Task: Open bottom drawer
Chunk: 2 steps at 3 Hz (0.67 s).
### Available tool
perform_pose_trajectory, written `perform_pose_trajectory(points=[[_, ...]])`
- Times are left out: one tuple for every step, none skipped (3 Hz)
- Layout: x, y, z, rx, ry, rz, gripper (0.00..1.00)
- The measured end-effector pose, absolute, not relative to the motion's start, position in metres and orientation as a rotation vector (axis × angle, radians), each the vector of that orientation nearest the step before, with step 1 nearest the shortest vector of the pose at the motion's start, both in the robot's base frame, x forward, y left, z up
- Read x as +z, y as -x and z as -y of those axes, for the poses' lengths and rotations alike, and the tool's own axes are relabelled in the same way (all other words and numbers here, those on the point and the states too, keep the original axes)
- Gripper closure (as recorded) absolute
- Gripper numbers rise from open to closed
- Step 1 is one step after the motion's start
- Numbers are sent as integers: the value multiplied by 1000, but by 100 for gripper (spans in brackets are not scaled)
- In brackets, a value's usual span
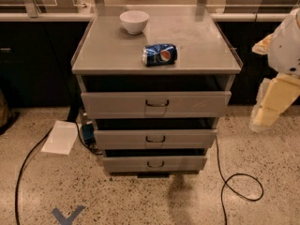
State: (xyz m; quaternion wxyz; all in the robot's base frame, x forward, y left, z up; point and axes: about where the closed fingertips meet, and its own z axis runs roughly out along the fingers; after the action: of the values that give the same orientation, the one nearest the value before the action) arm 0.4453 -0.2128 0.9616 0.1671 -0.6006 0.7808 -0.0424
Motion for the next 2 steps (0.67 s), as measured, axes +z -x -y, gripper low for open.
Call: perform_pose_trajectory(points=[[917, -456, 210, -77, 1679, -2205, 0], [854, -467, 211, 19, 1621, -2178, 0]])
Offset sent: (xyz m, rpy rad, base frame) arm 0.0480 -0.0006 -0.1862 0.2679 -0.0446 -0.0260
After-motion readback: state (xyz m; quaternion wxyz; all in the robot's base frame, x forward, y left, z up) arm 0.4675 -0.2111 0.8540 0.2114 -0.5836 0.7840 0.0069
